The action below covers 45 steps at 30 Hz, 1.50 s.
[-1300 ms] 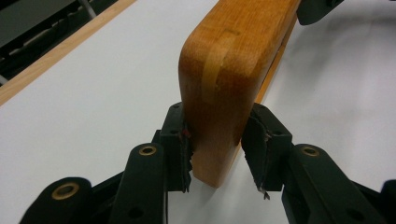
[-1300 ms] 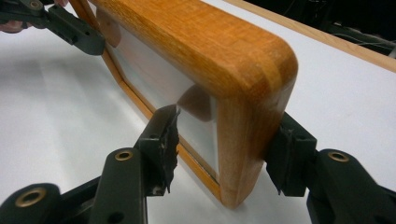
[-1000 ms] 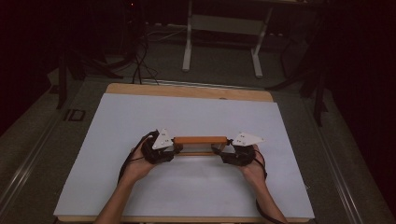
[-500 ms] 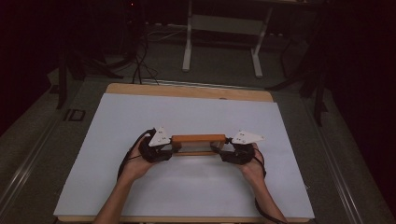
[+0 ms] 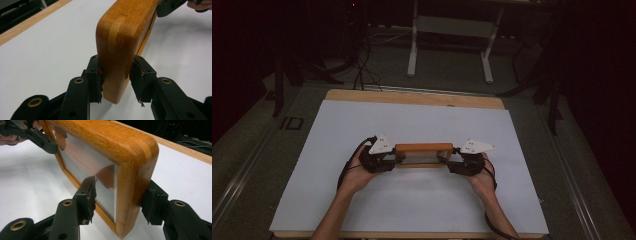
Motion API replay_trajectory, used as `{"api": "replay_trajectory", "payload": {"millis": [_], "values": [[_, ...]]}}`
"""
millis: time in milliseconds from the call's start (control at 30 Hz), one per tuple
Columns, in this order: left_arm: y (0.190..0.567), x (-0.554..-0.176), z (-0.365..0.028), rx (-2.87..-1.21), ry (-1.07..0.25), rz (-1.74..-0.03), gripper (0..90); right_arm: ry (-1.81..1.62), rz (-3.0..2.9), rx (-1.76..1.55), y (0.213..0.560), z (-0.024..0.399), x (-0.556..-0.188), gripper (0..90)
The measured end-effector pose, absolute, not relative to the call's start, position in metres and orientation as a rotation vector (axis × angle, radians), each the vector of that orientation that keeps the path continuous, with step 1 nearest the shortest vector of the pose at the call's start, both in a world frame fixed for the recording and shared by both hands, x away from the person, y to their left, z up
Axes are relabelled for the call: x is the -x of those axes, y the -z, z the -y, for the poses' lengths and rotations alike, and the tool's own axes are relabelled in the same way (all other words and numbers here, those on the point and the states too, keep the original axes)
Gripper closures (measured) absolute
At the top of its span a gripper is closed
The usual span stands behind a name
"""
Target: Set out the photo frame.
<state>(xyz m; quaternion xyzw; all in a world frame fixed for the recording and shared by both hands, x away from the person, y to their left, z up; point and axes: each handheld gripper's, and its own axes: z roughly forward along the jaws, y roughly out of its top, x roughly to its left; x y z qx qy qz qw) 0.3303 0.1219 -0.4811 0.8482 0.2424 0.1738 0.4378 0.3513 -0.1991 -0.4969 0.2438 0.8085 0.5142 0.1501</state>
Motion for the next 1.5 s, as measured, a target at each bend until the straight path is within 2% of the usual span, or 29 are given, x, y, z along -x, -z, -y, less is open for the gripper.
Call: {"api": "replay_trajectory", "payload": {"millis": [1167, 1500], "values": [[0.491, -0.345, -0.137, -2.078, -0.239, -0.728, 60.5, -1.495, -2.425, -0.823, 0.505, 0.191, -0.357, 53.9], [0.498, -0.351, -0.138, -2.067, -0.223, -0.792, 57.7, -1.494, -2.453, -0.868, 0.509, 0.187, -0.363, 55.2]]}}
